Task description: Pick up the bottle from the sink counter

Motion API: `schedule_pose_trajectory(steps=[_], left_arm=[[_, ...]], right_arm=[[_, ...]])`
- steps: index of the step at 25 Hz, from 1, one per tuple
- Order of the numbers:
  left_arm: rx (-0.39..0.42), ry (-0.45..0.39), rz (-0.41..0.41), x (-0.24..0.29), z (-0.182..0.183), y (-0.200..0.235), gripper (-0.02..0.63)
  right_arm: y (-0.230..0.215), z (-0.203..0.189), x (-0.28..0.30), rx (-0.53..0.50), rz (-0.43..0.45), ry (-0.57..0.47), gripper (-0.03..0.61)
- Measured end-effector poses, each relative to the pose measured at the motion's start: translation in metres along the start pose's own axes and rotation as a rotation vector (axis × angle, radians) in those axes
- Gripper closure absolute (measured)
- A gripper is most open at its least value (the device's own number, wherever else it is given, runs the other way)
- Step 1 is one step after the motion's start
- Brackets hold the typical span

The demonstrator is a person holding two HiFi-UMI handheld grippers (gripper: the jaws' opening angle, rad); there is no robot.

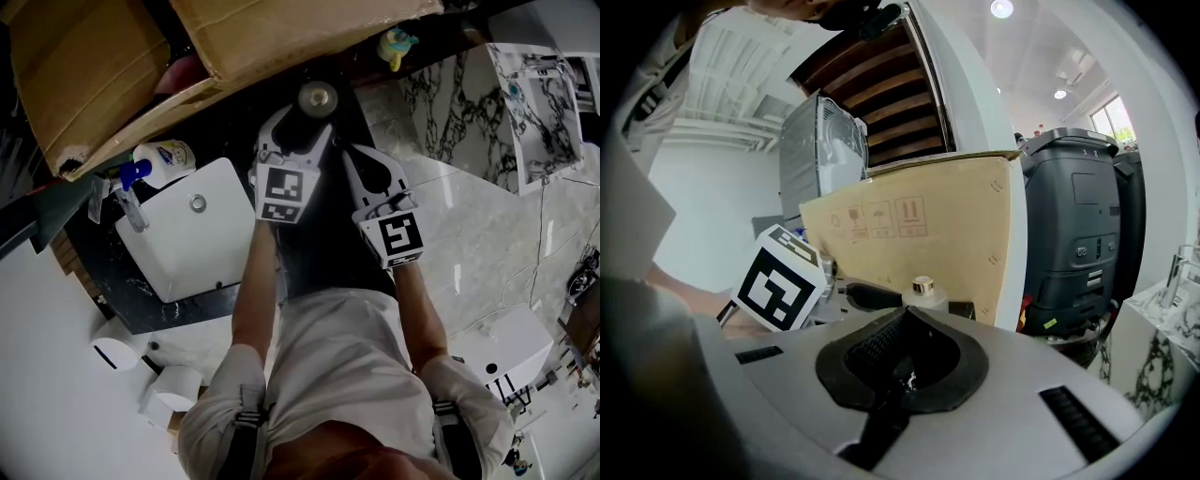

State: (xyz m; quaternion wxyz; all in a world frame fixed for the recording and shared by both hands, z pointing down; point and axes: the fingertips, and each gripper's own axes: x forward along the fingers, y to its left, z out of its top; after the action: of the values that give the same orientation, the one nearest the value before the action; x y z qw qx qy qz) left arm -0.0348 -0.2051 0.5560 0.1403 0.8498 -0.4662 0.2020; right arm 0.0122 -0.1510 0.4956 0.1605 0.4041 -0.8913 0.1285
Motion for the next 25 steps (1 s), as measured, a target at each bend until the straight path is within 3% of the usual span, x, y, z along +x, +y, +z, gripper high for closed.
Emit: schedule_pose_trajectory(steps=[25], left_arm=[[-0.006,0.012,-0.056,0.041,0.003,0.001,0.305]], right_arm=[[-0.009,-0.012,0.008,0.015,0.004,0.027,0.581]])
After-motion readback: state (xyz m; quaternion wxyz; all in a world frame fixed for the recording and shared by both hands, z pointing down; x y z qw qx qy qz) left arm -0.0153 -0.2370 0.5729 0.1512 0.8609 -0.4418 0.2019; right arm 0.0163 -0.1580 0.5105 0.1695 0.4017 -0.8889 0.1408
